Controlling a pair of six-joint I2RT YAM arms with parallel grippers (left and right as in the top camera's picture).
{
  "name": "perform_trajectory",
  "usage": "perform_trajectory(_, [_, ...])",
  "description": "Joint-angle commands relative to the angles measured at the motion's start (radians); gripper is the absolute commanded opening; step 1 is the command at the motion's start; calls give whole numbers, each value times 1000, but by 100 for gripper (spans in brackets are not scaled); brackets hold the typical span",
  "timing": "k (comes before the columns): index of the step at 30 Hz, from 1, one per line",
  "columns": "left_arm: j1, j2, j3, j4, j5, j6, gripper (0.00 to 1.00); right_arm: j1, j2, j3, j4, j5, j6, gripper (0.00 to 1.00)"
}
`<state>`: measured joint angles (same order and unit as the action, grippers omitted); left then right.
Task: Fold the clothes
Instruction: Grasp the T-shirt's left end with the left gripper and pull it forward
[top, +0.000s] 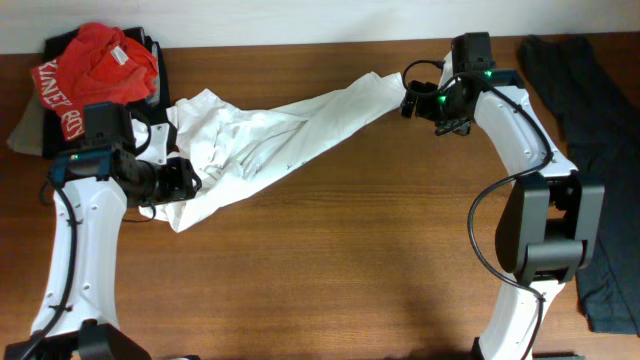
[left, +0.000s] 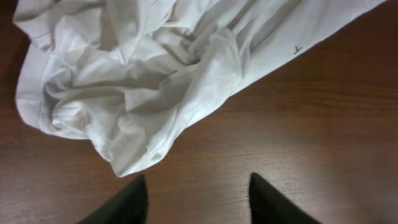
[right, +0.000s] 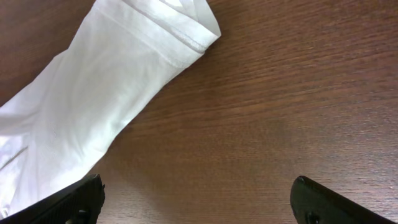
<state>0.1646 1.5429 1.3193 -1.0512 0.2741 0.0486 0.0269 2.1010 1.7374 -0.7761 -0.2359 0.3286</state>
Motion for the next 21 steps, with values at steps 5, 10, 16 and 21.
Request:
perform_trajectory(5, [-4,154,-56,8,-42,-15,54,0,-2,13,-10,12,-10,99])
perform_trajectory(10, [-4,235,-56,56,-26,-18,52,-8,-2,13,-11,12,-10,99])
perform_trajectory(16, [-4,243,-56,82,-1,-22,45,-9,-2,13,-13,12,-10,99])
perform_trajectory(21, [-4,243,-56,97,0,-22,1,-9,-2,13,-14,11,-10,99])
